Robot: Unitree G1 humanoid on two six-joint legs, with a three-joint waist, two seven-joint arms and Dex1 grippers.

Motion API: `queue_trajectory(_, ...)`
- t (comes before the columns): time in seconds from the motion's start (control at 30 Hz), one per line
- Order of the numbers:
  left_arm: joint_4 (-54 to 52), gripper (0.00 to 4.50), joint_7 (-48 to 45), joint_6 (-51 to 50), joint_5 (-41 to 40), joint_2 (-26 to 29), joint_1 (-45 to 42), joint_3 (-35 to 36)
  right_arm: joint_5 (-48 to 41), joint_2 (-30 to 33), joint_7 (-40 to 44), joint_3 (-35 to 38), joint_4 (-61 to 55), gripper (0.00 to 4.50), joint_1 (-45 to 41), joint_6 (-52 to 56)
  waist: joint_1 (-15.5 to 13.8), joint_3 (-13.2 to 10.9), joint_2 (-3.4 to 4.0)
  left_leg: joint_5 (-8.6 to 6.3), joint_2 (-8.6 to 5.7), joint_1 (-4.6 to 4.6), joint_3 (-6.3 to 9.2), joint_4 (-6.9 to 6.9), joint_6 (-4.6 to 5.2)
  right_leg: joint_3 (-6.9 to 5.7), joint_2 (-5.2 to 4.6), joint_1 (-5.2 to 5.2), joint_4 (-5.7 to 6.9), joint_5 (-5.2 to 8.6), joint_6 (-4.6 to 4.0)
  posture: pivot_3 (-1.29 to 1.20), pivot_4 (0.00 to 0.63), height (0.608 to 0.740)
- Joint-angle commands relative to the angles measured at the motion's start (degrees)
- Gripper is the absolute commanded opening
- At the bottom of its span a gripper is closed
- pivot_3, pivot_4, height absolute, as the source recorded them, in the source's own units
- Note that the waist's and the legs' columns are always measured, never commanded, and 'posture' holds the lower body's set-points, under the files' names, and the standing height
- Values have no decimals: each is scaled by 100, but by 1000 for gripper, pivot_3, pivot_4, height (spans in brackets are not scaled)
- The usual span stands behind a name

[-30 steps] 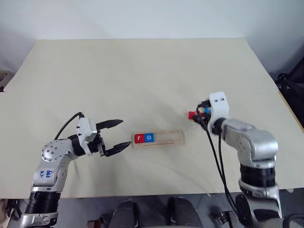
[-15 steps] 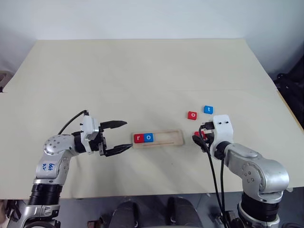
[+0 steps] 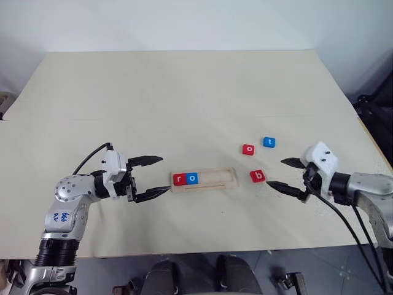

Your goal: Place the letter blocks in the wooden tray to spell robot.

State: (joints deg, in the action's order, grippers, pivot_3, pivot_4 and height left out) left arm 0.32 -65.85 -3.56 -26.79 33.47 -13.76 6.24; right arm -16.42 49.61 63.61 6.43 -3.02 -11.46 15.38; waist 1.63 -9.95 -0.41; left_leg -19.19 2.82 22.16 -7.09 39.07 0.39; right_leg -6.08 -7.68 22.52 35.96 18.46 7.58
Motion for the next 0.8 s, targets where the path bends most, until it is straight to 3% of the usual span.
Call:
queue_trajectory(0.03,-305,4500,41,133,-66,10,96,89,332,121,989,-369,1204,4476,-497,-1774,-5,-1,1,0,0,0,-2,1,0,1,-1,0,1,0,0,0,150,740)
queue_trajectory(0.37,-544,4500,-126,146,-107,193,308,86,810,-429,2103,-1289,3765,4476,-2496,-2793,-12,-4,5,2,3,0,3,14,-3,-2,-4,-4,4,0,0,0,150,740)
queue_trajectory(0.6,-785,4500,-133,43,-150,238,435,81,1105,-721,2433,-1586,4873,4476,-3200,-3088,-5,-6,7,3,3,1,5,14,-3,-5,-5,-5,7,0,0,0,150,740)
queue_trajectory(0.7,-830,4500,-146,19,-152,249,451,78,1182,-806,2524,-1630,5160,3893,-3360,-3157,0,-6,8,3,5,0,6,14,-4,-5,-3,-5,8,0,0,0,150,740)
queue_trajectory(0.8,-846,4500,-151,6,-148,257,444,90,1184,-813,2683,-1674,5261,2922,-3416,-3152,-1,-6,8,4,6,-2,5,15,-5,-5,-3,-6,11,0,0,0,150,740)
